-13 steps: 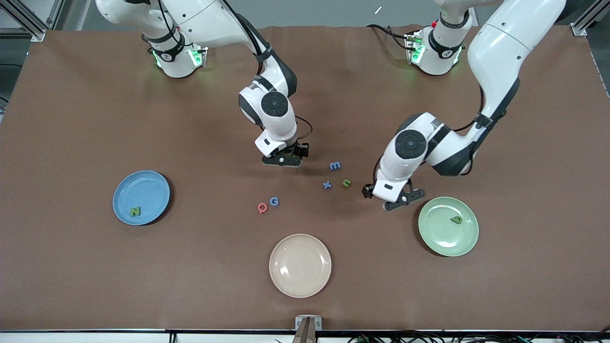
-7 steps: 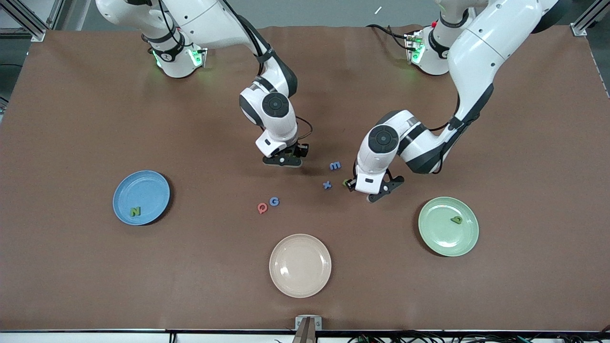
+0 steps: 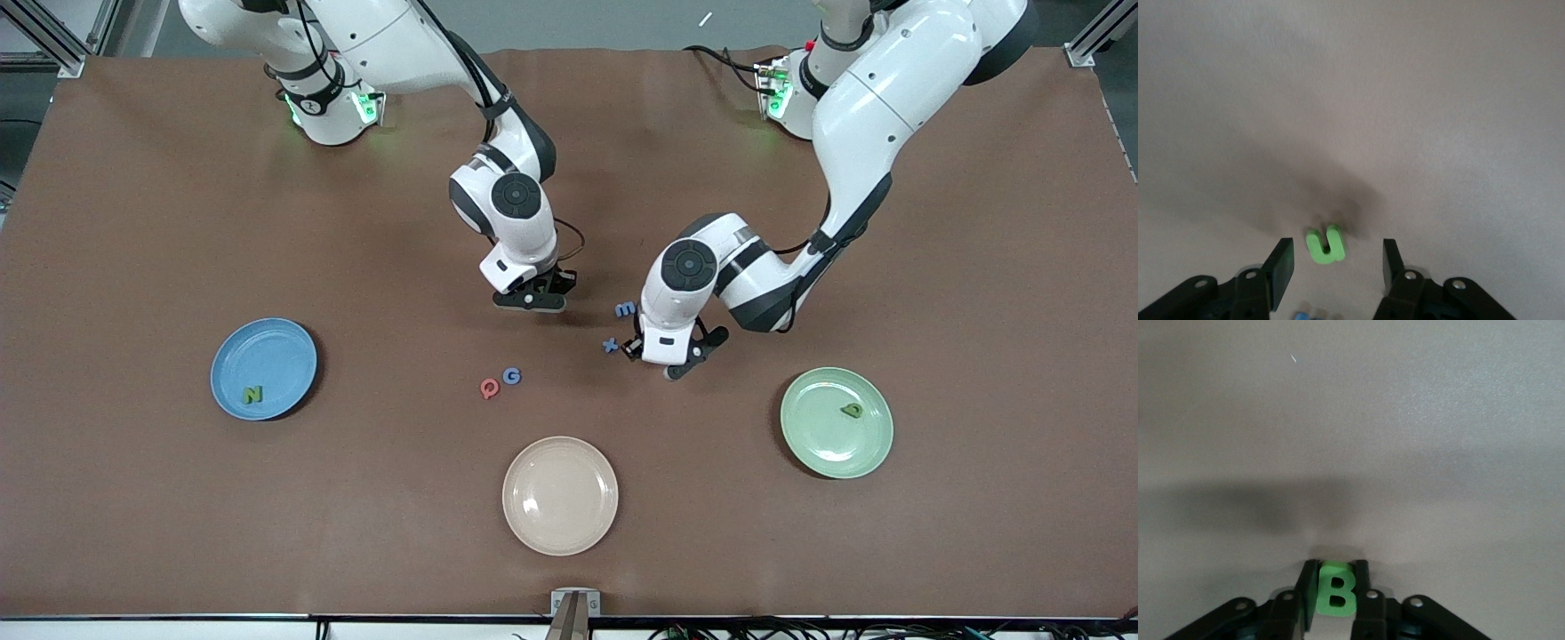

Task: Sort uppercase to blue plate, lowercase to green plate
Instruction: 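Grasp the green u with the left gripper while the right gripper grasps B, then place the green B on the blue plate while the left gripper places u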

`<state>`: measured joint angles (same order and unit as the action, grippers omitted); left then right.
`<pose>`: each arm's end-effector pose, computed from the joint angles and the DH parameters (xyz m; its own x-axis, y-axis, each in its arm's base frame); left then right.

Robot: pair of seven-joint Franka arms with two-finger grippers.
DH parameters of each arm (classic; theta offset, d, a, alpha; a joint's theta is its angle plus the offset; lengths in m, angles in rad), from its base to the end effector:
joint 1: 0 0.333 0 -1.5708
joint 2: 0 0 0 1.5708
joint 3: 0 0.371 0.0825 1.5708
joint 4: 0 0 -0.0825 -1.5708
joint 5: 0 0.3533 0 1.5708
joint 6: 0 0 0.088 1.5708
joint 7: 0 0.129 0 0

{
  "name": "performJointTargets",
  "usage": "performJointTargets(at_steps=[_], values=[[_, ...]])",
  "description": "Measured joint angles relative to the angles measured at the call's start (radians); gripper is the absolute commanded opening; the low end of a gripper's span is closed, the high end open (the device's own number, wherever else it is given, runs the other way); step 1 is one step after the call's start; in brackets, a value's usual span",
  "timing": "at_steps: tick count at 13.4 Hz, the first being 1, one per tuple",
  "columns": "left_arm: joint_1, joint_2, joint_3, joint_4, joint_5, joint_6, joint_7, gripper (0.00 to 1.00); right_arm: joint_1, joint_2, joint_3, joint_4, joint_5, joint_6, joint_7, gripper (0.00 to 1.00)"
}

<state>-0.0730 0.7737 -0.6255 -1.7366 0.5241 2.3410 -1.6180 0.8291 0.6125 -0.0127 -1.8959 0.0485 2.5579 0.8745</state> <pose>0.5624 -0.3753 0.2365 0.7719 0.6338 -0.0491 0.6353 -0.7719 0.0234 0.4451 0.4745 0.2287 0.9953 -0.0957 0.0152 -0.0948 -0.9942 -0.0515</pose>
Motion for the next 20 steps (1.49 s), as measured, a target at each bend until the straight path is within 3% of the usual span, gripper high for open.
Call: performJointTargets(at_steps=[2, 7, 13, 14, 19, 20], values=[[-0.006, 0.012, 0.002, 0.002, 0.000, -0.001, -0.012, 0.60, 0.000, 0.000, -0.001, 0.000, 0.000, 0.000, 0.000, 0.05], [-0.004, 0.027, 0.023, 0.004, -0.001, -0.008, -0.032, 0.54, -0.035, -0.004, -0.025, 0.023, -0.001, 0.000, -0.046, 0.03], [-0.014, 0.028, 0.024, 0.006, -0.013, -0.022, -0.033, 0.50, -0.288, -0.063, -0.034, 0.080, -0.001, -0.124, -0.437, 0.03], [-0.017, 0.028, 0.024, 0.006, -0.018, -0.022, -0.033, 0.45, -0.331, -0.078, -0.035, 0.081, -0.001, -0.144, -0.511, 0.03], [-0.019, 0.028, 0.024, 0.008, -0.020, -0.023, -0.034, 0.01, -0.524, -0.114, -0.036, 0.081, -0.001, -0.208, -0.885, 0.04], [-0.019, 0.028, 0.024, 0.009, -0.020, -0.023, -0.034, 0.00, -0.561, -0.114, -0.036, 0.079, -0.002, -0.210, -0.955, 0.04]])
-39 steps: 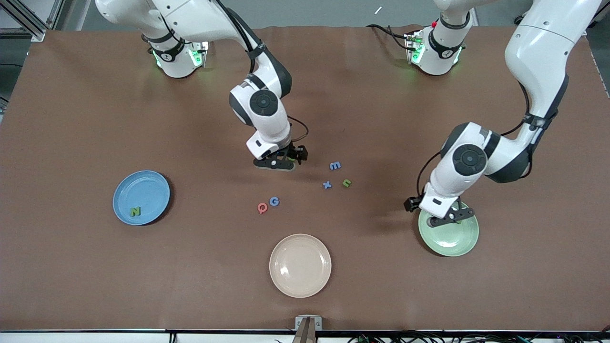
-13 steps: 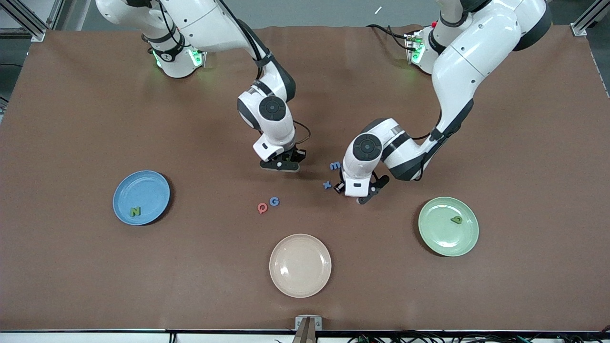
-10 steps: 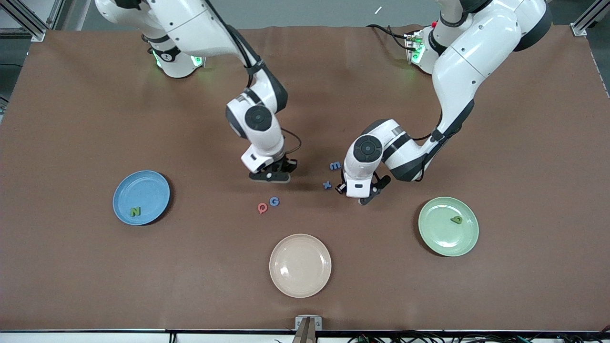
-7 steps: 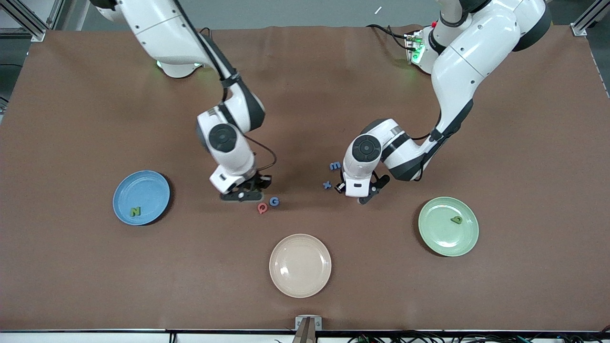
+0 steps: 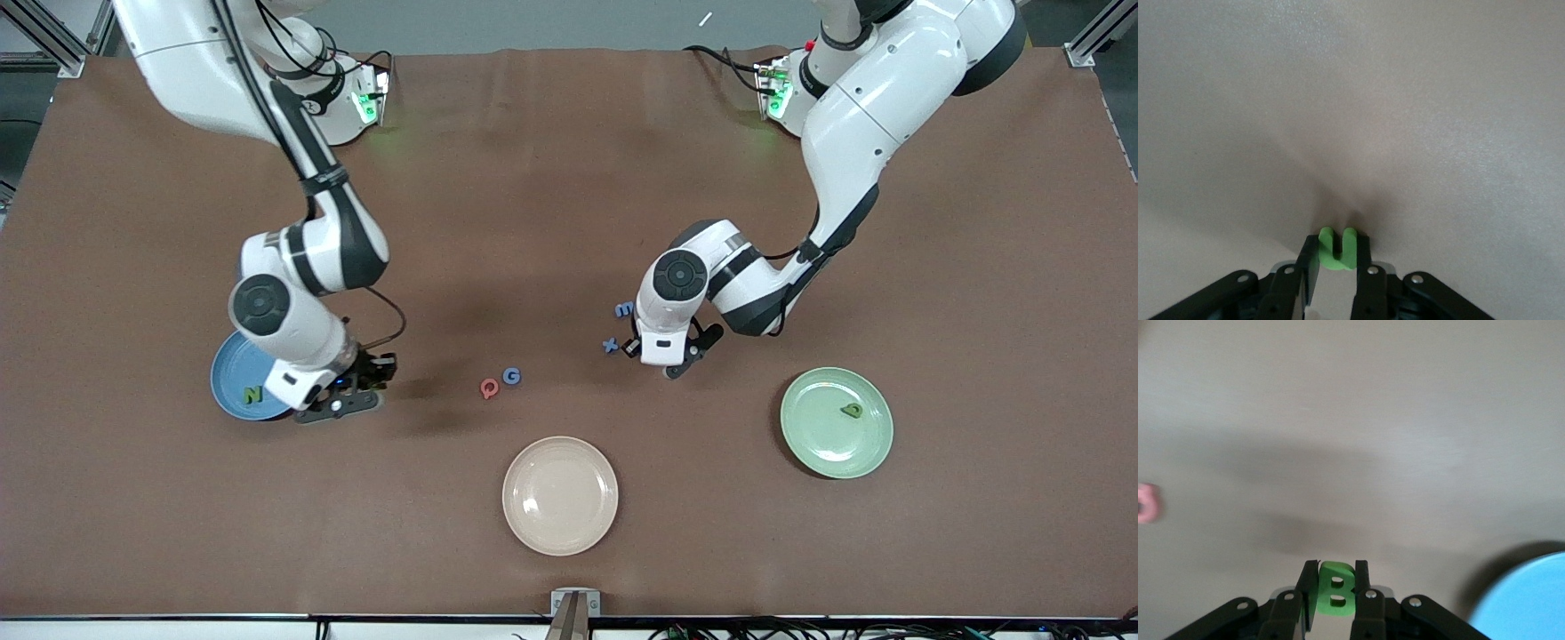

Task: Sort uppercase to blue plate, lowercase to green plate
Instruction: 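Place the green B on the blue plate while the left gripper places u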

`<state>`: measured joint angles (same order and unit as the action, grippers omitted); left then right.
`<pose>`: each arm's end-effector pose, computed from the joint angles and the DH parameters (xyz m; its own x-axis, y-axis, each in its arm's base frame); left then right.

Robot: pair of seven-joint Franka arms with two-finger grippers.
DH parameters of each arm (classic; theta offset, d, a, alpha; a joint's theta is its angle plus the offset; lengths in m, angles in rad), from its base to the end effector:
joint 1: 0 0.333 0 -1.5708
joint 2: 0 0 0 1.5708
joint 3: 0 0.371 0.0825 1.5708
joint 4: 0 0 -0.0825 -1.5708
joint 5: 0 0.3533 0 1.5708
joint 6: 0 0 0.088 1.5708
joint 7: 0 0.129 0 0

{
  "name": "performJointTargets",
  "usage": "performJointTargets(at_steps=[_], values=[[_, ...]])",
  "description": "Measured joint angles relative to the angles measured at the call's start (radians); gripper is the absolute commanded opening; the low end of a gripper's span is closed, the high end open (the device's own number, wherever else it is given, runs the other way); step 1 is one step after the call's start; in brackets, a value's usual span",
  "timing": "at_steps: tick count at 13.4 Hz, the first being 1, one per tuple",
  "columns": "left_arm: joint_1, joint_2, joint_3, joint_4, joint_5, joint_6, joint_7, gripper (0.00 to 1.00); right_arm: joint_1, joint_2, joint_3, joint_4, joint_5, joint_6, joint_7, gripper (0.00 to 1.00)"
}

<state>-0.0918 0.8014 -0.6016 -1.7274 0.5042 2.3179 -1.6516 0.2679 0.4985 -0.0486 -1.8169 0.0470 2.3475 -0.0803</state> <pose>0.5599 -0.3729 0.2158 0.7382 0.6713 -0.0666 0.6712 -0.7407 -0.0269 0.6408 0.1478 0.3149 0.9623 0.2698 0.0336 0.2702 -0.9628 -0.0087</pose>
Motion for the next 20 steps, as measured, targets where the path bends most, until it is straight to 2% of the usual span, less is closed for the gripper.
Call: performJointTargets(at_steps=[4, 6, 8, 9, 10, 11, 13, 15, 16, 17, 18, 19, 20], values=[[0.026, -0.008, 0.002, 0.022, 0.000, -0.003, 0.000, 0.00, -0.149, 0.001, 0.000, -0.014, 0.000, -0.006, -0.279, 0.07], [0.064, -0.036, -0.008, 0.047, 0.000, -0.035, 0.005, 0.00, -0.208, 0.002, 0.000, -0.032, 0.000, -0.008, -0.377, 0.14], [0.104, -0.078, -0.019, 0.079, 0.000, -0.113, 0.058, 0.00, -0.241, 0.004, 0.001, -0.057, 0.000, -0.009, -0.427, 0.29], [0.124, -0.101, -0.020, 0.094, 0.000, -0.164, 0.121, 0.00, -0.247, 0.005, 0.001, -0.072, 0.000, -0.010, -0.436, 0.45], [0.147, -0.119, -0.020, 0.101, 0.000, -0.209, 0.192, 0.00, -0.248, 0.005, 0.002, -0.086, 0.000, -0.012, -0.437, 0.72], [0.183, -0.133, -0.019, 0.104, 0.000, -0.239, 0.267, 0.00, -0.248, 0.006, 0.003, -0.097, 0.000, -0.021, -0.437, 0.86], [0.276, -0.145, -0.017, 0.103, 0.000, -0.267, 0.426, 0.00, -0.249, 0.006, 0.003, -0.105, 0.000, -0.031, -0.437, 0.94], [0.361, -0.141, -0.014, 0.099, 0.000, -0.272, 0.560, 0.03, -0.250, 0.005, 0.003, -0.104, 0.001, -0.032, -0.437, 0.95], [0.391, -0.137, -0.012, 0.098, 0.000, -0.272, 0.607, 0.12, -0.250, 0.003, 0.005, -0.102, 0.004, -0.031, -0.436, 0.95], [0.414, -0.132, -0.010, 0.098, 0.000, -0.271, 0.640, 0.34, -0.250, -0.001, 0.009, -0.097, 0.007, -0.030, -0.427, 0.95], [0.431, -0.127, -0.010, 0.098, 0.000, -0.271, 0.659, 0.68, -0.248, -0.011, 0.018, -0.090, 0.008, -0.031, -0.393, 0.95], [0.439, -0.121, -0.010, 0.098, 0.000, -0.270, 0.668, 0.94, -0.236, -0.025, 0.029, -0.085, 0.008, -0.038, -0.328, 0.95], [0.441, -0.117, -0.010, 0.098, 0.000, -0.269, 0.668, 1.00, -0.210, -0.041, 0.038, -0.079, 0.008, -0.056, -0.247, 0.95]])
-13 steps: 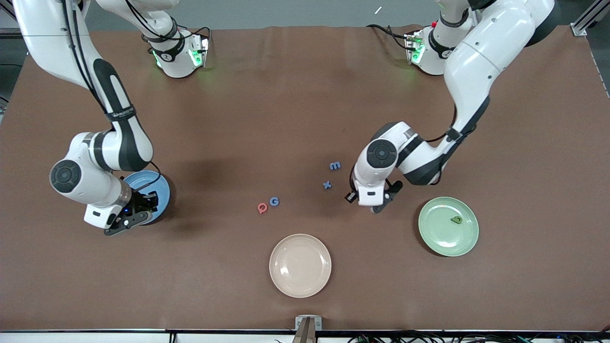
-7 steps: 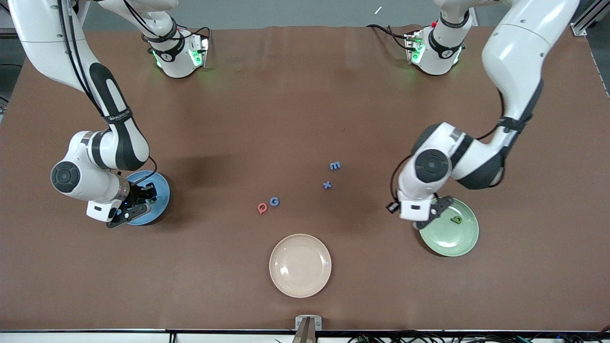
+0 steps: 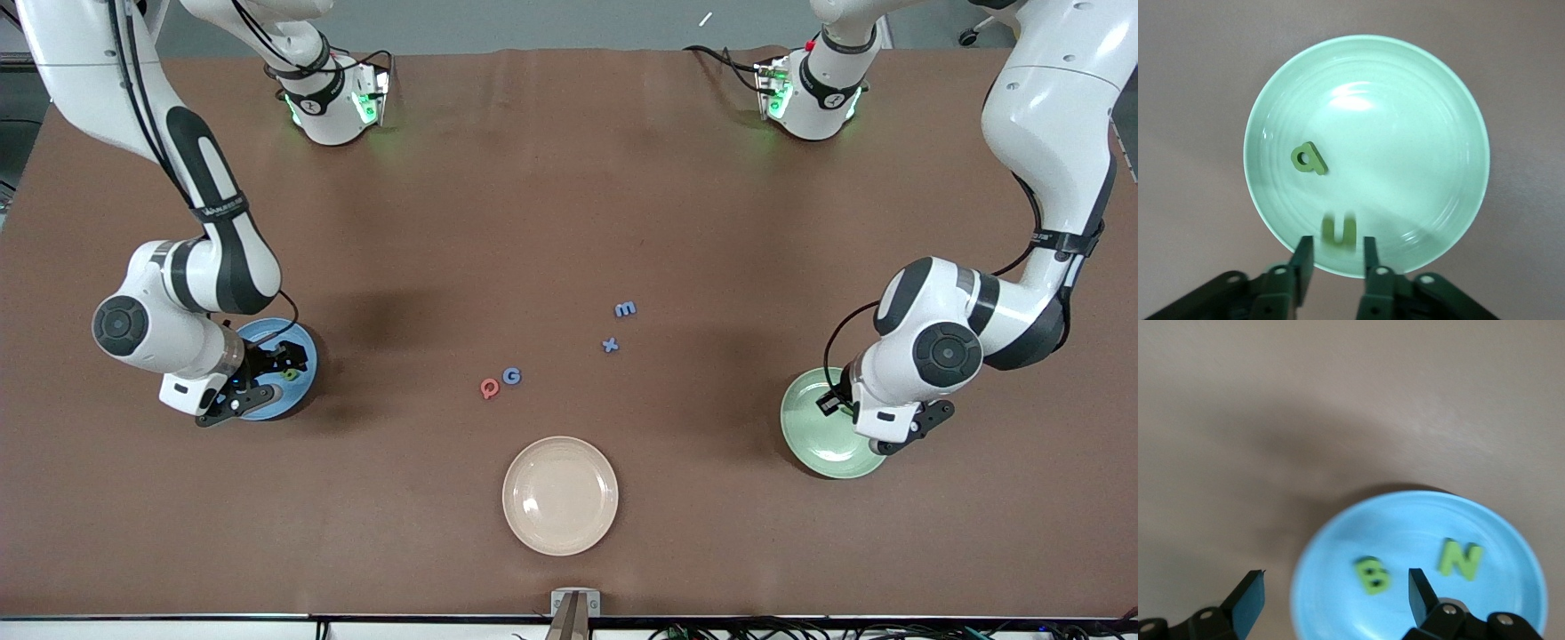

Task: Sort uppercase to blue plate, lowercase to green plate
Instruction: 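Place the green B on the blue plate while the left gripper places u, then grasp the blue x with the left gripper while the right gripper grasps pink ring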

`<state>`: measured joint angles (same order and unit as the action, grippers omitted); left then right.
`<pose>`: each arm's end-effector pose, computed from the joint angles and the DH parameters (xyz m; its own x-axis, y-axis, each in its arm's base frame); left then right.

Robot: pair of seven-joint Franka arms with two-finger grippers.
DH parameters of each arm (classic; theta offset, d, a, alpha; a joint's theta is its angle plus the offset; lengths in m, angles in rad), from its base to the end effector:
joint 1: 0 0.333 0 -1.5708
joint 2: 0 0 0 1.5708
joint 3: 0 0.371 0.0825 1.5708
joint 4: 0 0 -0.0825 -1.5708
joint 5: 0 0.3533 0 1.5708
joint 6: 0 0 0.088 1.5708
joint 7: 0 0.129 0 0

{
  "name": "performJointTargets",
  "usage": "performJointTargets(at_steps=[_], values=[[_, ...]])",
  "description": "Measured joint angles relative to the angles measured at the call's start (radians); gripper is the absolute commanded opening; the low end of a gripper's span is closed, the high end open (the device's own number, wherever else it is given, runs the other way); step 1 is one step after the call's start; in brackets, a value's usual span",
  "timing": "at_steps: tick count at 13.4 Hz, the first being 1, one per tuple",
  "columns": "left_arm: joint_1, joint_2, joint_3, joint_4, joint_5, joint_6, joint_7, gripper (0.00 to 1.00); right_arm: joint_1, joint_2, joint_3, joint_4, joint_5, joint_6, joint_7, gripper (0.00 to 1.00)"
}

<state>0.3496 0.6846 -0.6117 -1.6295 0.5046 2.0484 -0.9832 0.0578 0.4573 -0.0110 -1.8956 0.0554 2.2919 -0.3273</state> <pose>0.6732 -0.0739 0.3018 0.8556 0.5166 -0.0320 0.5096 -0.8516 -0.1225 0.6258 0.0320 0.3049 0.9422 0.3317 -0.0471 0.3293 -0.9428 -0.0524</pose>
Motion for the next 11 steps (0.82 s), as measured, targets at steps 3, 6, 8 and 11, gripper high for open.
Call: performJointTargets(at_steps=[3, 6, 8, 11], values=[[-0.002, 0.002, -0.006, 0.001, -0.002, 0.001, -0.007, 1.00, 0.134, -0.036, 0.010, 0.037, 0.000, -0.064, 0.322, 0.95], [-0.039, 0.002, -0.041, 0.002, -0.029, 0.002, -0.111, 1.00, 0.268, -0.039, 0.013, 0.077, 0.000, -0.072, 0.686, 0.95], [-0.127, 0.002, -0.061, 0.000, -0.031, 0.002, -0.231, 1.00, 0.329, -0.039, 0.012, 0.098, 0.000, -0.068, 0.904, 0.95], [-0.297, 0.011, -0.059, -0.004, -0.031, 0.002, -0.345, 0.99, 0.374, -0.021, 0.012, 0.134, 0.002, -0.046, 1.153, 0.95]])
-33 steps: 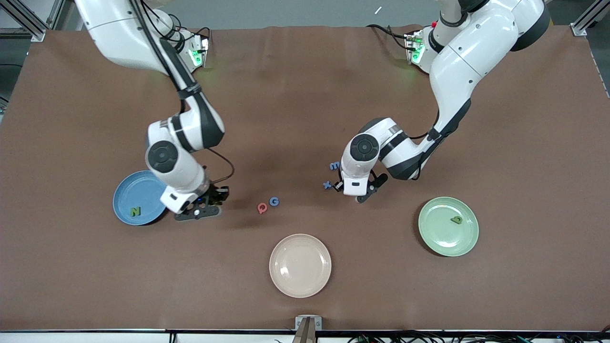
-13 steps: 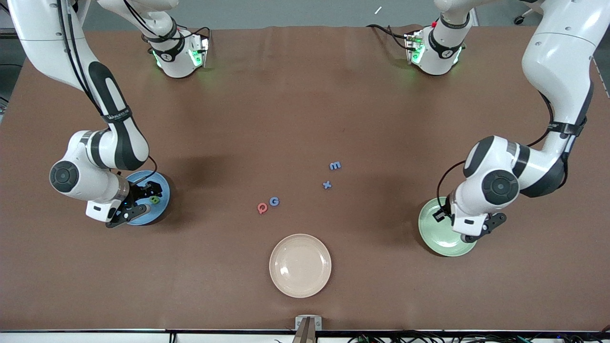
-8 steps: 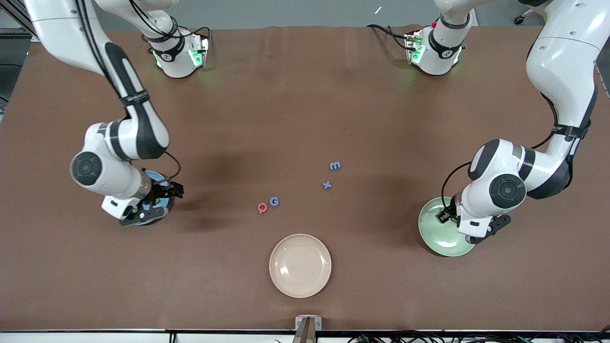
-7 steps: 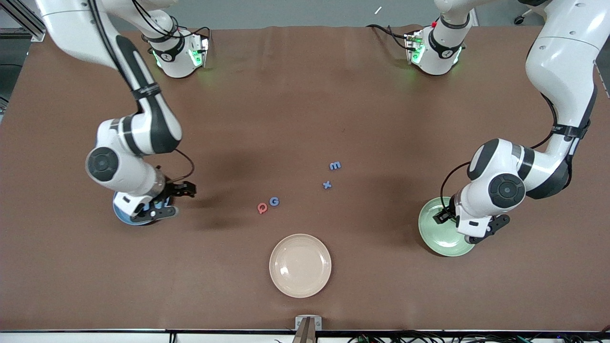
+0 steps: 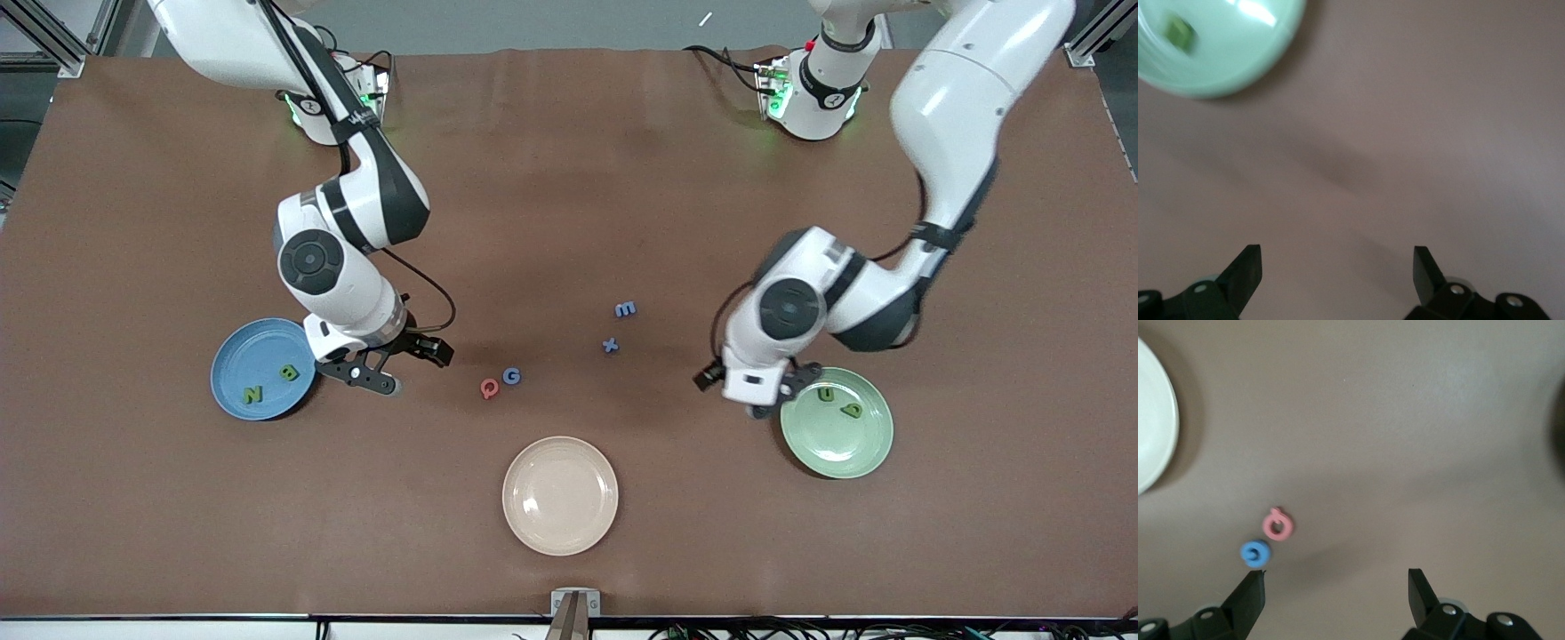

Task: Sort uppercase to blue plate, lowercase to green plate
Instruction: 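Grasp the blue x with the left gripper while the right gripper grasps pink ring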

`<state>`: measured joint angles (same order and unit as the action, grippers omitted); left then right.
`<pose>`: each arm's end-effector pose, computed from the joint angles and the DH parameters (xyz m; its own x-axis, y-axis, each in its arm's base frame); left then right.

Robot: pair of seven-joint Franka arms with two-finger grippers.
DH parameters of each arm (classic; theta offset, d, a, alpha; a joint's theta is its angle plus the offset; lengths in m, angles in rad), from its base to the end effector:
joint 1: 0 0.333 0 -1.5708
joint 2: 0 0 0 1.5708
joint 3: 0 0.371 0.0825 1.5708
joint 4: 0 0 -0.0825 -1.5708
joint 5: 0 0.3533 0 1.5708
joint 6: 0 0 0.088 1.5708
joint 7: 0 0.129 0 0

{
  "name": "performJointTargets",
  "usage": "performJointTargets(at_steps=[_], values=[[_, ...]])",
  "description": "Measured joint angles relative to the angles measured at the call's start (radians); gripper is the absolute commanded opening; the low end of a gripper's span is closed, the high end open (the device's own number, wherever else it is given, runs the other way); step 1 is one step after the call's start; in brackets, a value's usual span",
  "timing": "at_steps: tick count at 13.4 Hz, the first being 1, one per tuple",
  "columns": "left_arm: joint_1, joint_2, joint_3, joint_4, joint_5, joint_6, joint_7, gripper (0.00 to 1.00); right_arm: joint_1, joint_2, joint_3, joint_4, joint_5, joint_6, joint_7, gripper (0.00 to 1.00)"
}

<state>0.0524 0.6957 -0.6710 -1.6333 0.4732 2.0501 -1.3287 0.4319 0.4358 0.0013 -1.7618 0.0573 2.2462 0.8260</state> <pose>0.6061 -0.2989 0.3058 0.8472 0.5294 -0.0437 0.5241 -0.8465 -0.0940 0.5981 0.2794 0.3696 0.9100 -0.4147 -0.0022 -0.4139 -0.9079 -0.0669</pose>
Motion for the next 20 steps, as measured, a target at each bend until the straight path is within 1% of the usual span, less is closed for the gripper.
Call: performJointTargets(at_steps=[2, 4, 6, 7, 8, 11, 16, 17, 20], values=[[-0.076, 0.022, 0.005, -0.001, 0.000, 0.033, -0.011, 0.98, 0.025, 0.043, 0.000, 0.003, 0.020, 0.085, 0.097, 0.96], [-0.125, 0.051, 0.020, -0.002, 0.000, 0.107, -0.013, 0.95, 0.054, 0.104, 0.000, 0.004, 0.036, 0.190, 0.170, 0.96], [-0.148, 0.086, 0.026, -0.002, 0.000, 0.165, -0.013, 0.86, 0.081, 0.161, -0.001, 0.007, 0.037, 0.263, 0.206, 0.96], [-0.168, 0.101, 0.037, -0.001, 0.000, 0.187, -0.012, 0.76, 0.094, 0.184, -0.001, 0.010, 0.038, 0.285, 0.213, 0.96], [-0.197, 0.109, 0.060, 0.004, 0.001, 0.199, -0.012, 0.71, 0.102, 0.201, -0.001, 0.013, 0.038, 0.300, 0.217, 0.96], [-0.274, 0.114, 0.114, 0.020, 0.001, 0.206, -0.013, 0.70, 0.120, 0.233, -0.002, 0.018, 0.038, 0.331, 0.218, 0.93], [-0.297, 0.148, 0.136, 0.048, 0.000, 0.244, -0.013, 0.67, 0.144, 0.263, -0.004, 0.029, 0.033, 0.354, 0.219, 0.86], [-0.301, 0.155, 0.137, 0.054, 0.001, 0.246, -0.013, 0.66, 0.144, 0.265, -0.007, 0.033, 0.023, 0.354, 0.218, 0.84], [-0.315, 0.167, 0.139, 0.064, 0.001, 0.265, -0.013, 0.64, 0.144, 0.287, -0.013, 0.055, -0.052, 0.354, 0.218, 0.77]])
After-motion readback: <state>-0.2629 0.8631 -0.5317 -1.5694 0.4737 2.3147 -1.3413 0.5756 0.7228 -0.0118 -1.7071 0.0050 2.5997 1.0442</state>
